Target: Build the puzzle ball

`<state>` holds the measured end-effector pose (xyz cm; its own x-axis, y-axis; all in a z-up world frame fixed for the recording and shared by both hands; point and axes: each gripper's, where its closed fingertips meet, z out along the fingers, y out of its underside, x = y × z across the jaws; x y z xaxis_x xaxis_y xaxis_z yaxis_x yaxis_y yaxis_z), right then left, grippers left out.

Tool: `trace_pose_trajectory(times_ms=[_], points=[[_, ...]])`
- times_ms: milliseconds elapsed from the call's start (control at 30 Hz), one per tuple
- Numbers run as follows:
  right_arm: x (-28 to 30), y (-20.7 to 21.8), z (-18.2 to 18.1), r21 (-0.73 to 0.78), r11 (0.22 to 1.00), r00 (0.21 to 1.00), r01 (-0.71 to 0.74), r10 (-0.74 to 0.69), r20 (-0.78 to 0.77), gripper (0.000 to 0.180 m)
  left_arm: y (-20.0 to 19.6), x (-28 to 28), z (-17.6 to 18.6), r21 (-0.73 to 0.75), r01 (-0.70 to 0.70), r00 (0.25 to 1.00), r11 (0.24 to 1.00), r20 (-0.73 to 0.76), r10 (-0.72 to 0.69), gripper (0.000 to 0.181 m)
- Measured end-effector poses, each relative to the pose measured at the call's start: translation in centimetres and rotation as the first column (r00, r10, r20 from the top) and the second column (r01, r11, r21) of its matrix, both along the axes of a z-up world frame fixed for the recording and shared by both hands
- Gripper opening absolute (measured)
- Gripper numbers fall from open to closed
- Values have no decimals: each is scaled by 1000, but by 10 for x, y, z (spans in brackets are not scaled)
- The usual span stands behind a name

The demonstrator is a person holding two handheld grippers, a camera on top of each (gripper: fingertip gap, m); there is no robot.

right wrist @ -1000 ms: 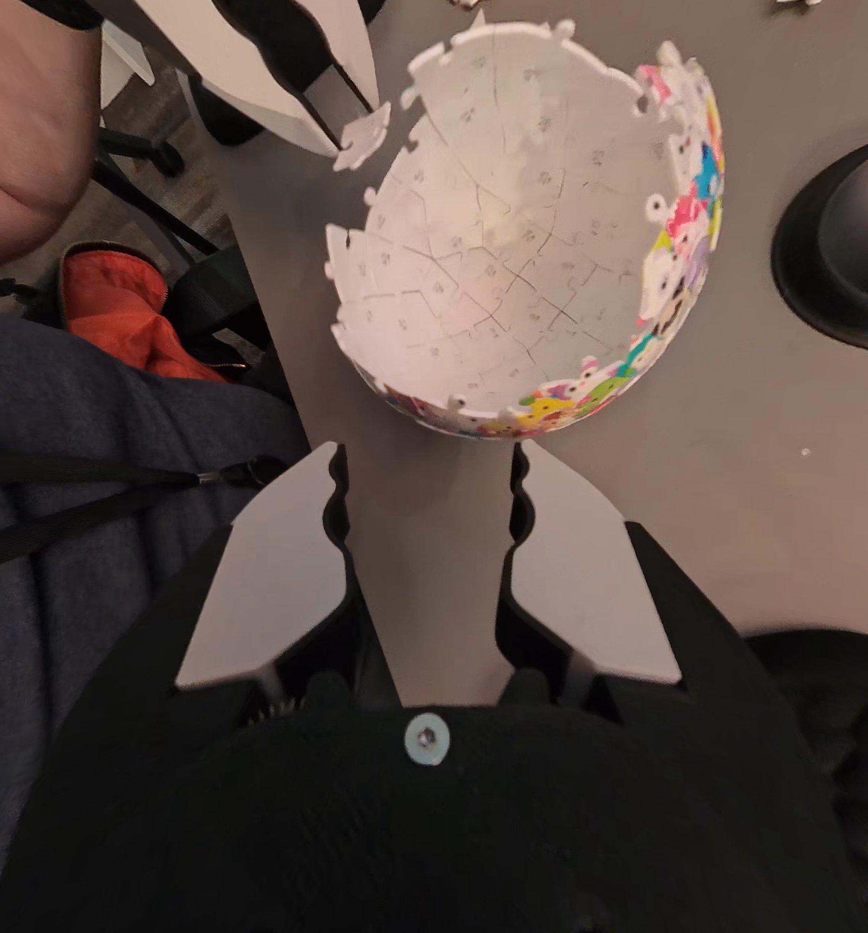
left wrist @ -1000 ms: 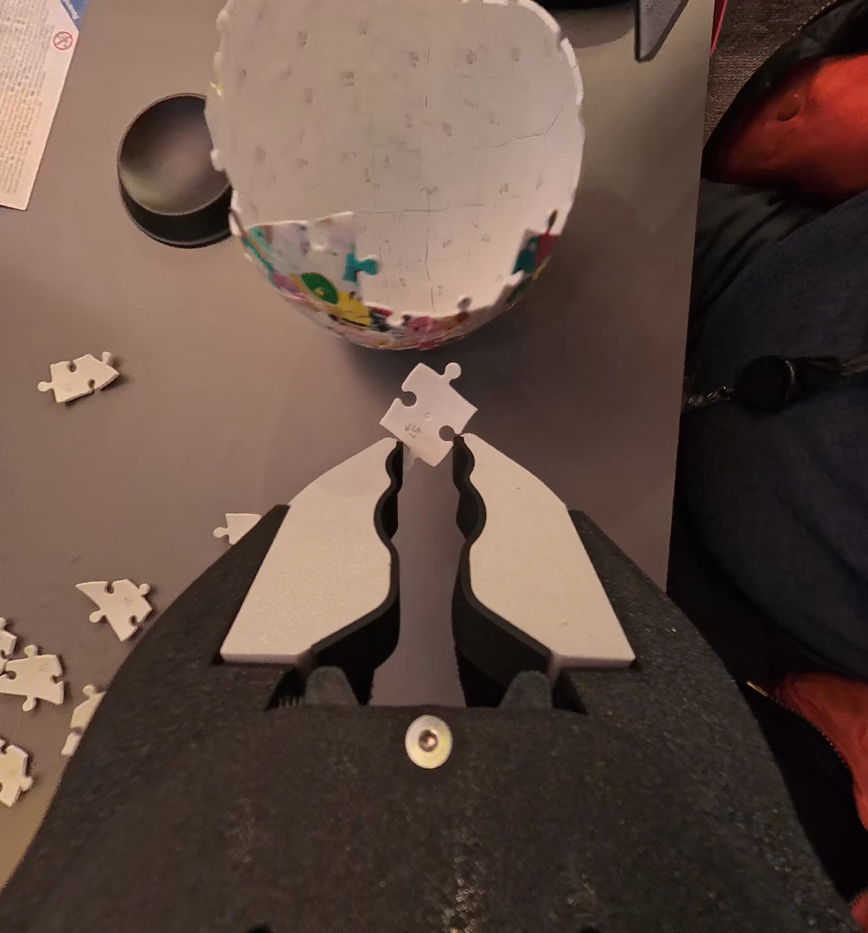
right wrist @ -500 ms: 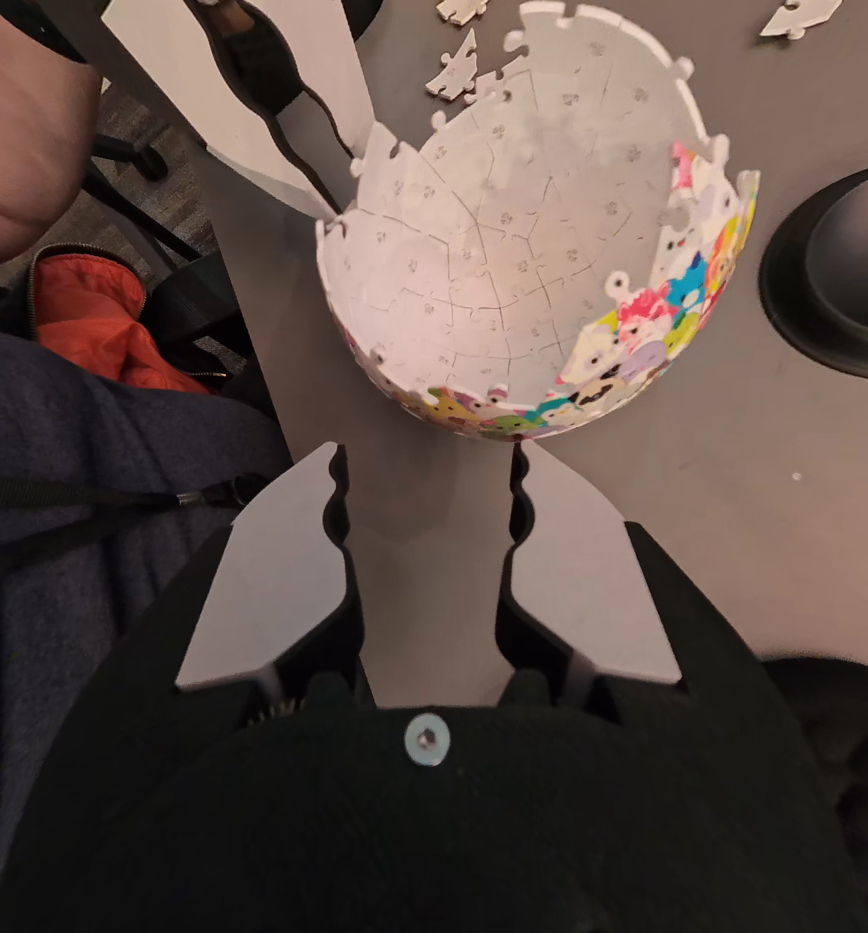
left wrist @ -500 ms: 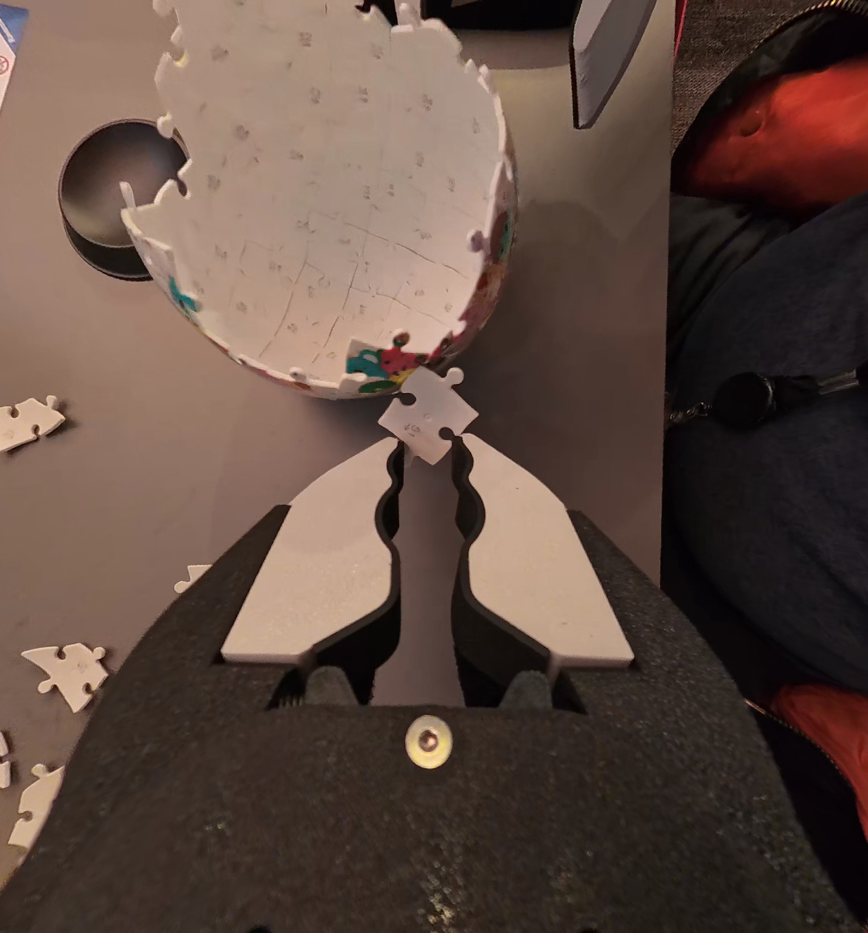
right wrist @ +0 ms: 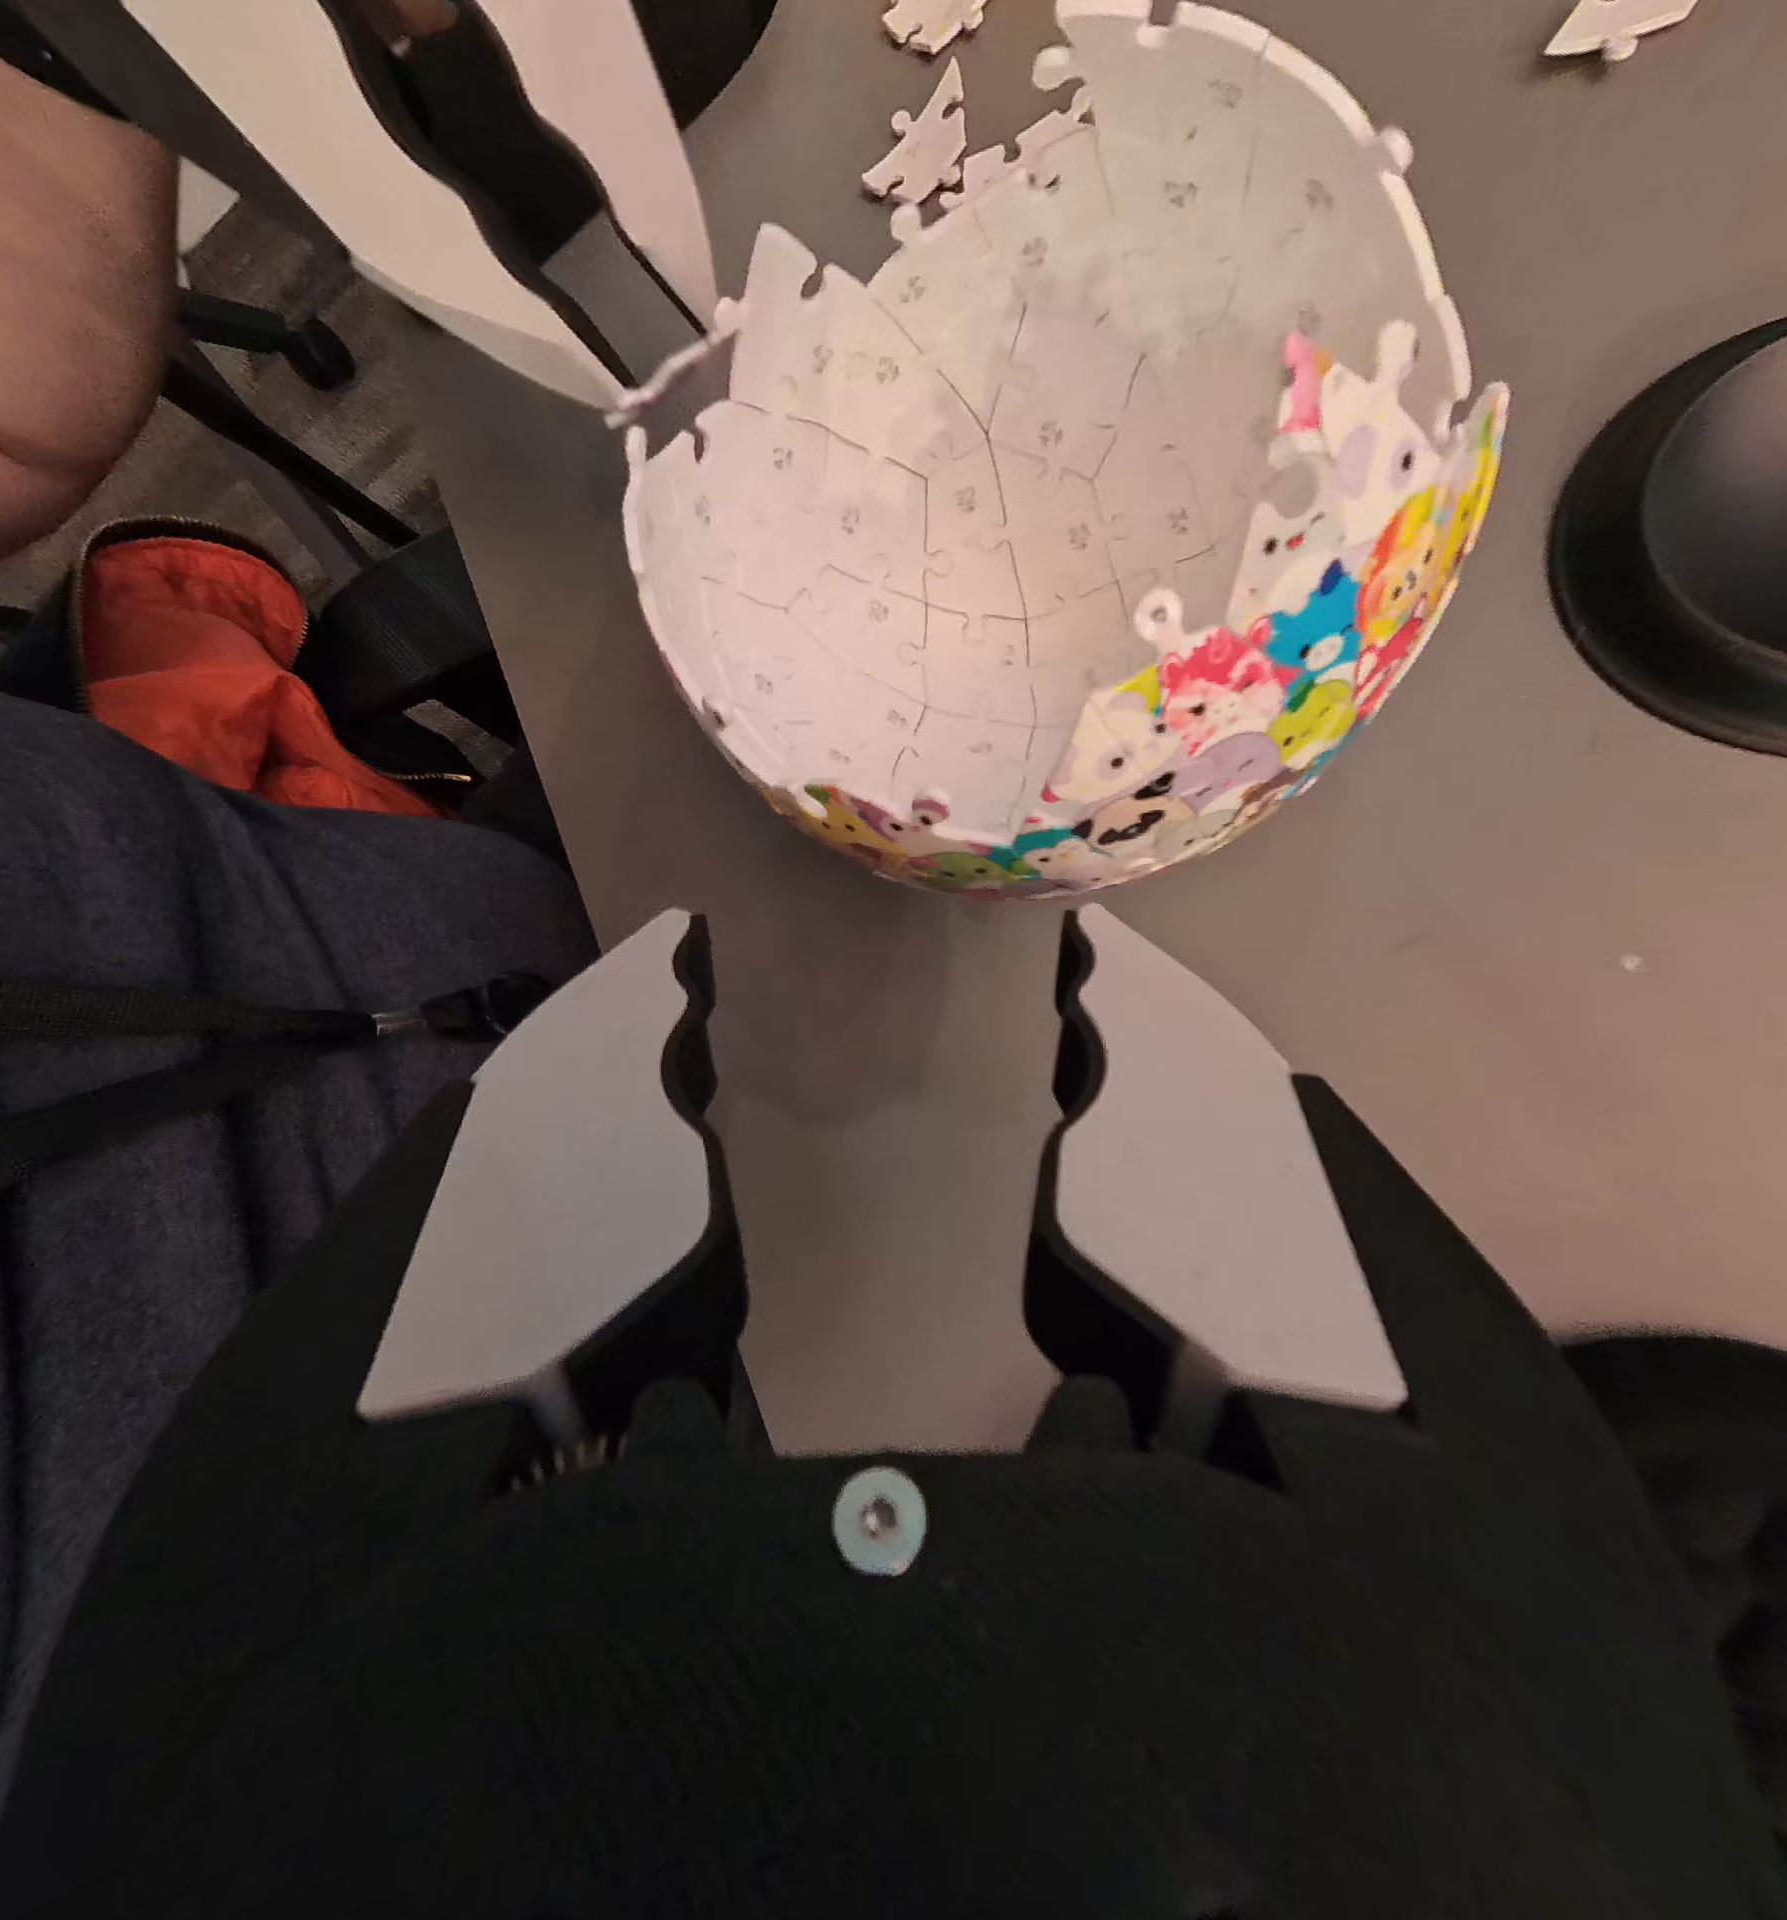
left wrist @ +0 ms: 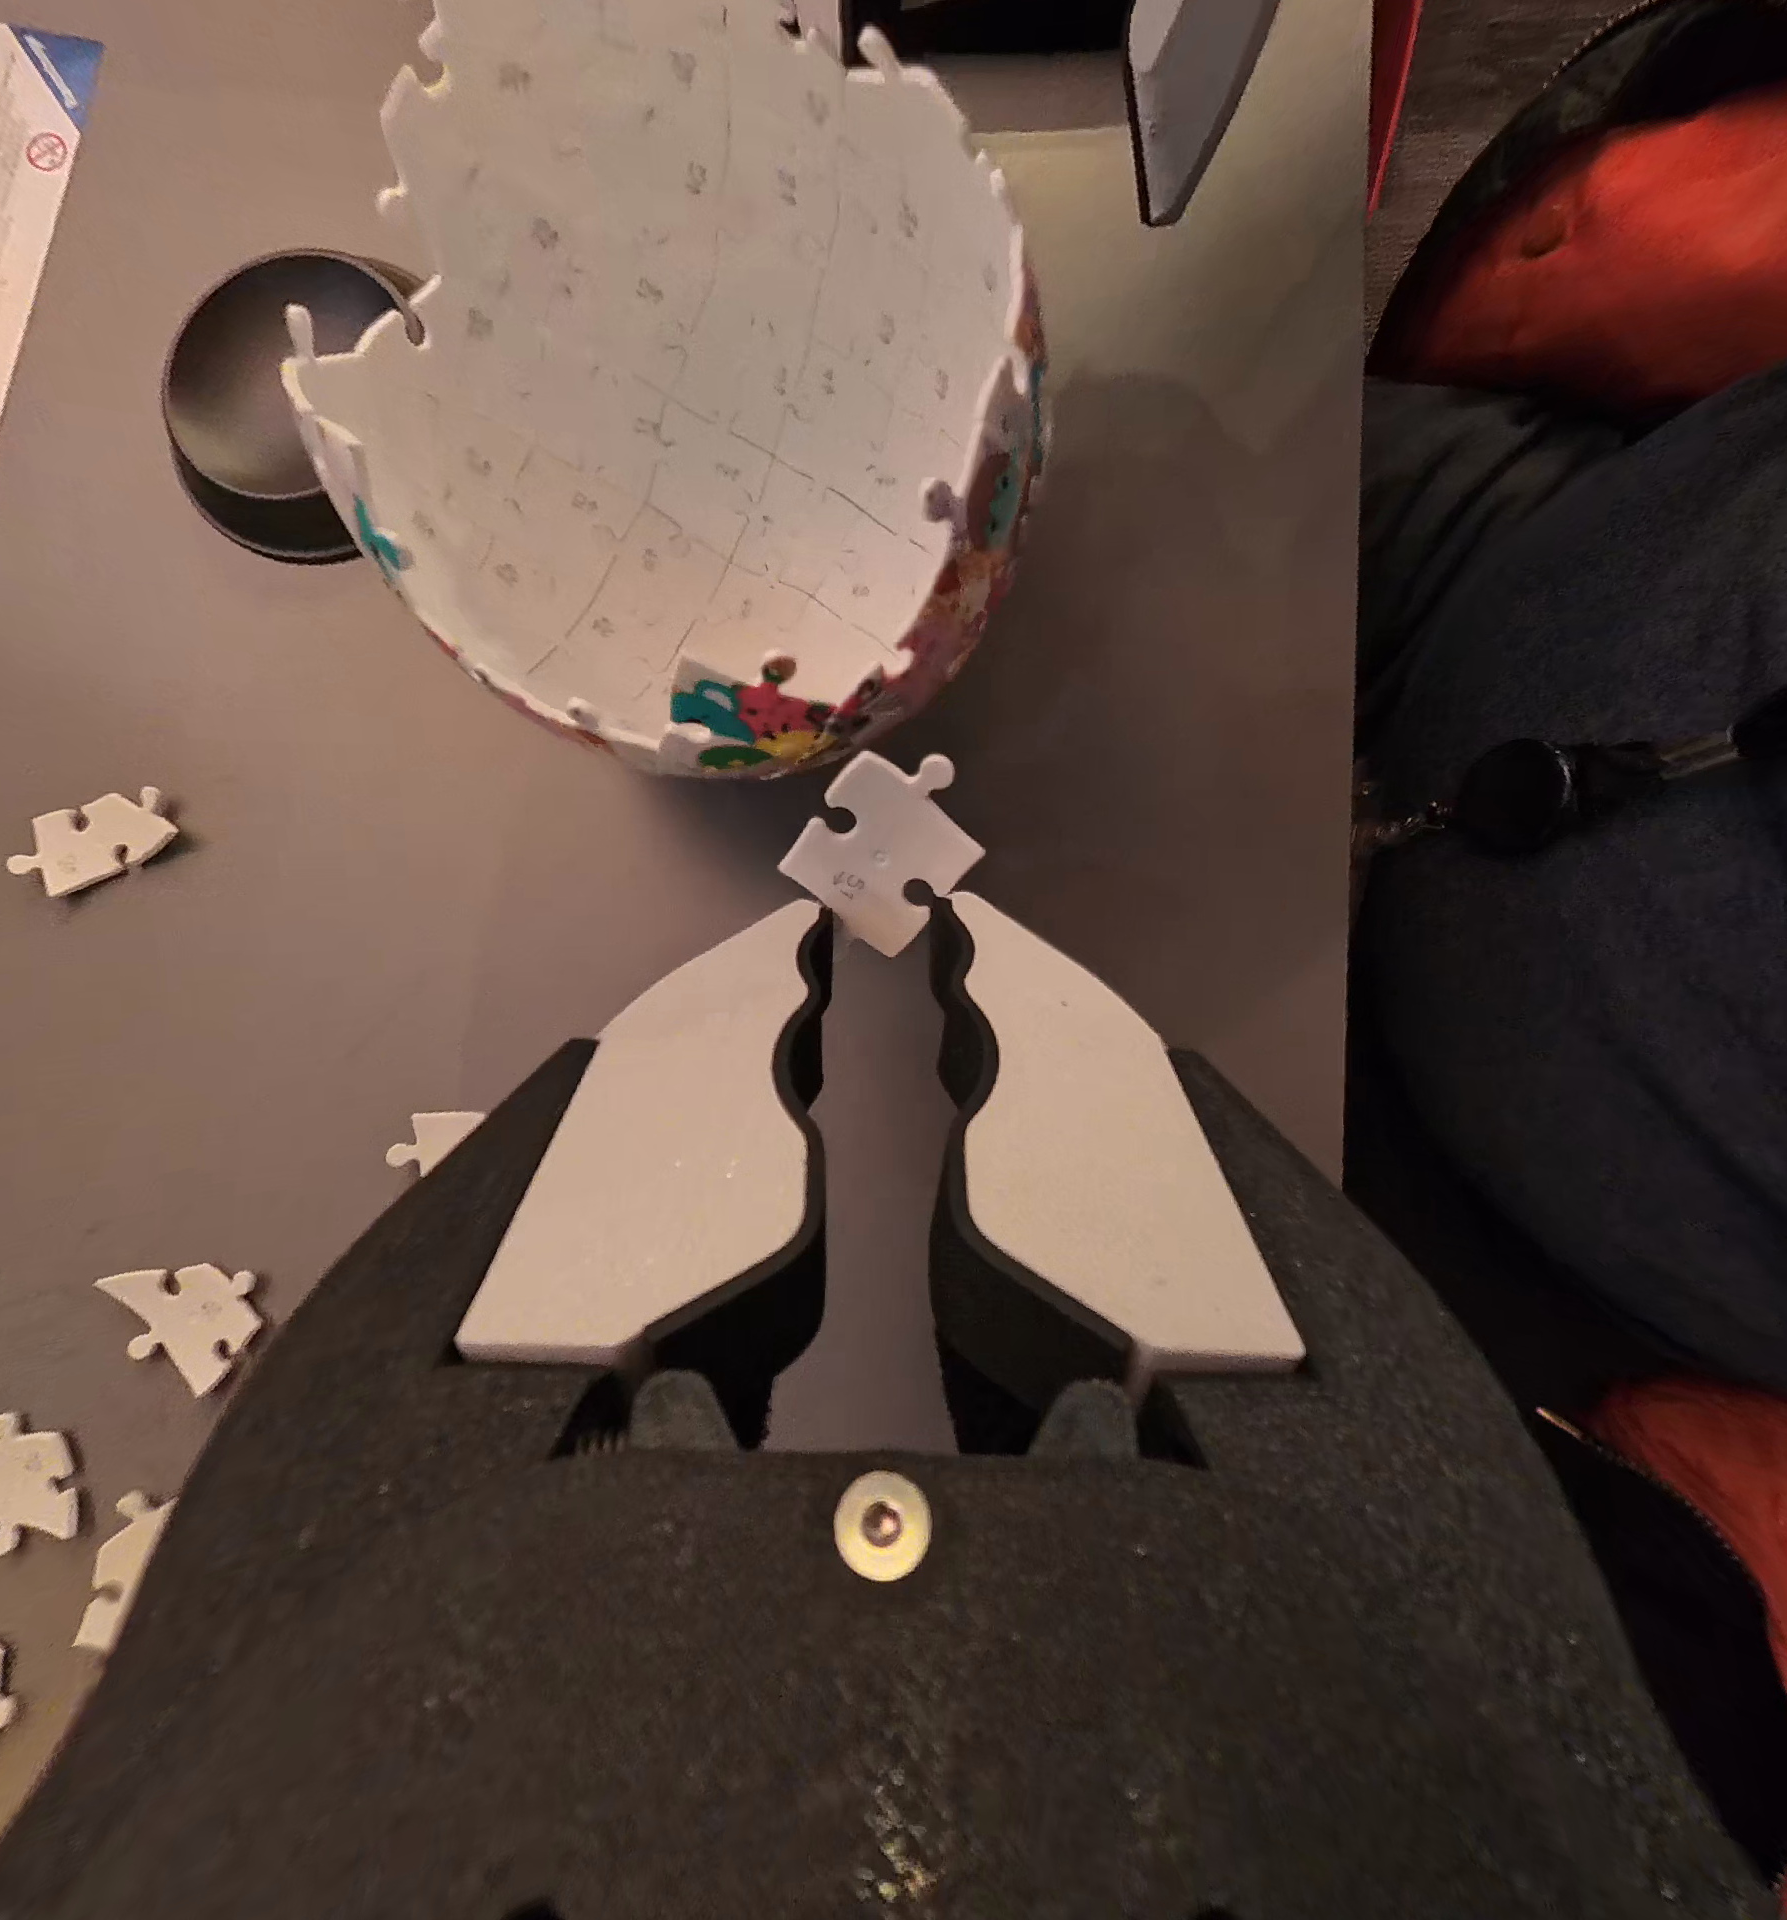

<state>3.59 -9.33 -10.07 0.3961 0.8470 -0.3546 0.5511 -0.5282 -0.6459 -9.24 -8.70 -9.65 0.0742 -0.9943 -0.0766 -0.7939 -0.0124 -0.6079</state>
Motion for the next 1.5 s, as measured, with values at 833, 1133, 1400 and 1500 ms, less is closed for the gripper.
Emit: trace_pose_trajectory(times_ms=[833,1133,1400,1500], points=[[-36,73,125,-385,812,861,-438,254,-441,24,54,83,106,345,617,775,708,-419,-472,17],[-34,65,109,-503,717,865,-482,297,-404,4,54,90,100,281,666,731,691,-433,-528,16],[-23,86,112,-418,800,819,-430,151,-553,3,80,88,110,339,418,905,843,-237,-353,36],[-11,111,101,-259,942,839,-213,41,-542,3,88,65,113,233,184,977,955,63,-203,53]])
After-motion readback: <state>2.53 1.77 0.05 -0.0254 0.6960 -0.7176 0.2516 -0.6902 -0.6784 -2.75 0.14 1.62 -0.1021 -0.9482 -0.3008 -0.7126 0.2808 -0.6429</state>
